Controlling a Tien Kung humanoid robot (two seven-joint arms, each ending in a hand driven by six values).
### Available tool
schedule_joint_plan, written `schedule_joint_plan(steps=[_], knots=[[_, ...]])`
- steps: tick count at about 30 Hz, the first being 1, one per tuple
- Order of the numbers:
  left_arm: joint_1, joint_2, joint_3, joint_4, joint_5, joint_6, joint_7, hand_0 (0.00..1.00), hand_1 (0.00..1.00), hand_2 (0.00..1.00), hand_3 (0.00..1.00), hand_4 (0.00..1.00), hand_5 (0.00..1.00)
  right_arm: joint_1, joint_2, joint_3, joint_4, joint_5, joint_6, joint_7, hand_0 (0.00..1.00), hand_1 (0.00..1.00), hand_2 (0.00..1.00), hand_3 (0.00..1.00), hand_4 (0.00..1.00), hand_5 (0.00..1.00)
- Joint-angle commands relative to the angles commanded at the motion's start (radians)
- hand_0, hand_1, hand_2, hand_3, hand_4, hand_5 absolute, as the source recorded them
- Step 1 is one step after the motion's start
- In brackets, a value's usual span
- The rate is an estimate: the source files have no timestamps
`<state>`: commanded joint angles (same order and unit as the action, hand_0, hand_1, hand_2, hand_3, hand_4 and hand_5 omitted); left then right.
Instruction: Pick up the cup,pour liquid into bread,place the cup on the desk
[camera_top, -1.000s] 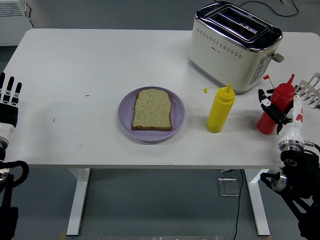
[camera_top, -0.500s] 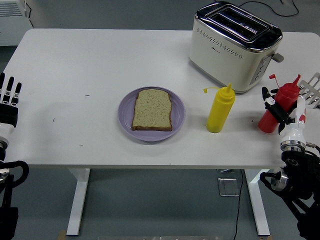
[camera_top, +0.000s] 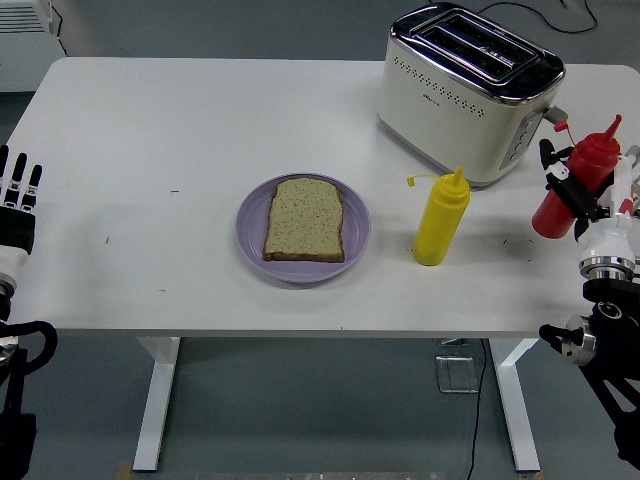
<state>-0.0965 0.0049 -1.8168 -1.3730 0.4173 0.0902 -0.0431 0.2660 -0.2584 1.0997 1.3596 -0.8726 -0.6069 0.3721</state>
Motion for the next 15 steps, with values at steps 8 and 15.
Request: schedule_joint_plan(steps=[8, 15], knots=[[0.0, 0.001, 0.0, -0.001, 0.001, -0.001, -0.001, 0.785, 0.736, 0.736, 0.692, 0.51, 0.998, 0.064, -0.083, 0.045, 0.098, -0.317, 0.019, -0.168, 0.014, 0.015, 0.158, 0.27, 0.795, 0.302], [0.004, 0.001, 0.0, -0.001, 0.001, -0.001, -0.001, 0.785, 0.736, 0.736, 0.692, 0.509, 0.998, 0.152, -0.135, 0.032, 0.124, -0.607, 0.024, -0.293, 0.017, 0.017, 0.16, 0.273, 0.794, 0.306]])
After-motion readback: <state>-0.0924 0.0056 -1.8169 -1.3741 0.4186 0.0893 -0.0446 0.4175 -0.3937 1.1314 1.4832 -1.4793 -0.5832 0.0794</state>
